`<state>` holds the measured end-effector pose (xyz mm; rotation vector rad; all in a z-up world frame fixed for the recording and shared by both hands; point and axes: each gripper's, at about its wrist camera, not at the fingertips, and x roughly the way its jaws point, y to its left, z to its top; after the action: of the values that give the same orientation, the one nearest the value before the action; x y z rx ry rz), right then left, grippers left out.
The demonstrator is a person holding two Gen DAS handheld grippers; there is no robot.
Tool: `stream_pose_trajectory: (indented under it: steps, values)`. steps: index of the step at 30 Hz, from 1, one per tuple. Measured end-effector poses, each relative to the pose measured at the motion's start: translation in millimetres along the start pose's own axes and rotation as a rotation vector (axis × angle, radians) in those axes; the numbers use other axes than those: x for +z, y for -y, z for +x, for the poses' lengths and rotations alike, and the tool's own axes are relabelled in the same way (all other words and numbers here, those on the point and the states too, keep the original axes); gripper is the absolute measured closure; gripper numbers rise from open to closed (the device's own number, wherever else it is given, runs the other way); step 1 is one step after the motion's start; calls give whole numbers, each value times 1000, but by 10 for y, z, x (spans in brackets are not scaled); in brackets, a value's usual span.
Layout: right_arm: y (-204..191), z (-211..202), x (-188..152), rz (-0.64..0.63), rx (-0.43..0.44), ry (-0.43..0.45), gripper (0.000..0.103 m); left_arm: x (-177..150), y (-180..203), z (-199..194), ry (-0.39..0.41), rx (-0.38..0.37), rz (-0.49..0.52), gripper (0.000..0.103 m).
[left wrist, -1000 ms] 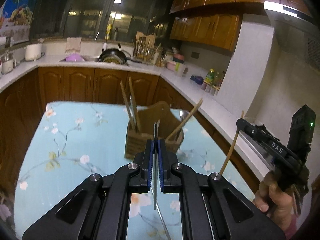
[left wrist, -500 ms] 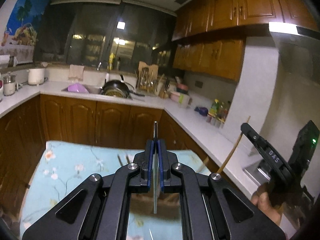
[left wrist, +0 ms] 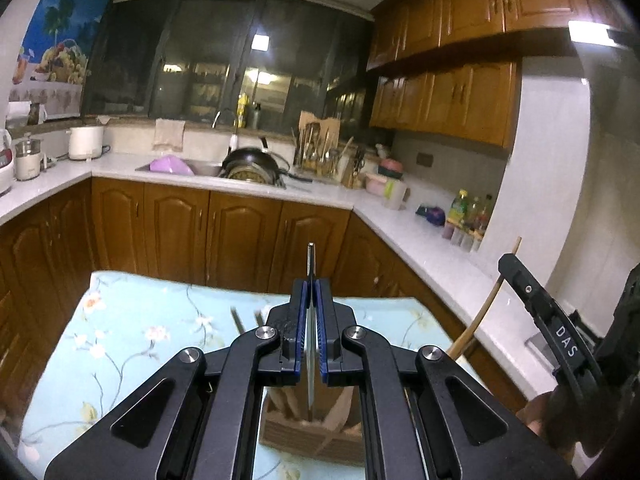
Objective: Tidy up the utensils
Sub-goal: 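Lift both chopsticks and carry them over the wooden holder, then lower the chopsticks into the holder and open both tools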
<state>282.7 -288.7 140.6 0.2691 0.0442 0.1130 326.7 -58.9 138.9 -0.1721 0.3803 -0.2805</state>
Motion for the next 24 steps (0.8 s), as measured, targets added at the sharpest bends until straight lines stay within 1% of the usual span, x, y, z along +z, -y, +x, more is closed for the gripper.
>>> stream_pose_trajectory:
  steps: [3, 4, 6, 9, 12, 20, 24]
  values:
    - [10, 7, -148, -9, 3, -41, 98, -139, -6, 58, -32, -3, 0, 99]
    - [19, -27, -181, -12, 8, -33, 98, -185, -14, 70, -42, -3, 1, 99]
    - [23, -77, -178, -27, 0, -26, 98, -262, -32, 93, -61, -3, 0, 99]
    - [-2, -114, -147, -40, 3, -42, 98, -368, -61, 137, -92, -9, -16, 99]
    - [6, -87, -180, -46, 4, -65, 98, -431, -48, 130, -96, -5, -14, 99]
    - [51, -86, -437, -40, 6, -139, 98, -443, -64, 107, -109, -13, -2, 98]
    - [21, -91, -425, -58, 4, -157, 98, -435, -82, 106, -121, -18, 0, 98]
